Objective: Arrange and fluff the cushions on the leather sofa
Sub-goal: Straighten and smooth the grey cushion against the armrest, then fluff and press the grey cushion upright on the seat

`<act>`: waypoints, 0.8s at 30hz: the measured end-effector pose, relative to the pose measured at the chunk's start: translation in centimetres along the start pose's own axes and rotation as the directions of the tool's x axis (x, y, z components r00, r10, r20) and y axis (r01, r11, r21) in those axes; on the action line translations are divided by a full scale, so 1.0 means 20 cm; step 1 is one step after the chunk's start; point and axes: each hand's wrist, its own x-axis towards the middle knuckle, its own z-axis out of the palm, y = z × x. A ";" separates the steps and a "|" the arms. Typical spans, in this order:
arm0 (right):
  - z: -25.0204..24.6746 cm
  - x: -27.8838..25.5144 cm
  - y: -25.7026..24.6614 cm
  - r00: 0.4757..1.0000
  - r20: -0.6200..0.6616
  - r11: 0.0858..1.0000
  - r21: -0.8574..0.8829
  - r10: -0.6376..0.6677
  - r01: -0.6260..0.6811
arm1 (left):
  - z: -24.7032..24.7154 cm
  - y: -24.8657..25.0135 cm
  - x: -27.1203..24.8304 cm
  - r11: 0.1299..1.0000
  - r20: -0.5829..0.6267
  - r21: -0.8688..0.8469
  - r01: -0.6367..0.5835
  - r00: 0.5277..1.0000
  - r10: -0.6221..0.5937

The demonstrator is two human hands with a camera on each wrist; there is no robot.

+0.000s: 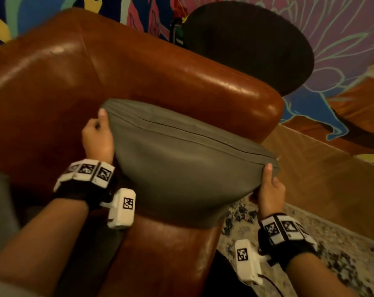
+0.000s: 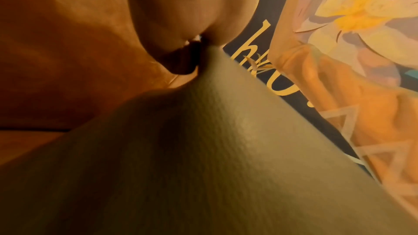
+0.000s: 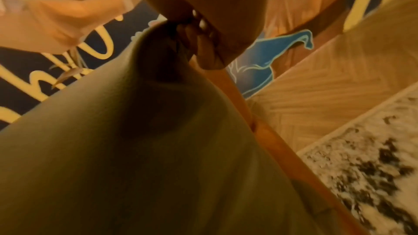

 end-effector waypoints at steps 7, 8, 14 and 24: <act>-0.03 0.06 0.05 0.996 -0.016 0.995 -0.044 -0.085 0.084 | 0.01 0.09 -0.01 0.991 -0.092 0.089 -0.096 0.990 0.104; -0.01 0.08 0.04 0.996 -0.020 0.993 -0.080 -0.092 0.090 | 0.02 0.08 0.00 0.993 -0.094 0.093 -0.069 0.993 0.077; -0.07 0.12 0.03 0.996 0.080 0.979 -0.191 -0.050 0.064 | 0.01 0.07 -0.01 0.996 -0.046 0.072 0.056 0.998 -0.053; -0.35 0.03 -0.39 0.828 0.560 0.738 -0.569 0.025 0.362 | -0.63 0.19 -0.22 0.970 0.023 0.239 -0.053 0.999 0.049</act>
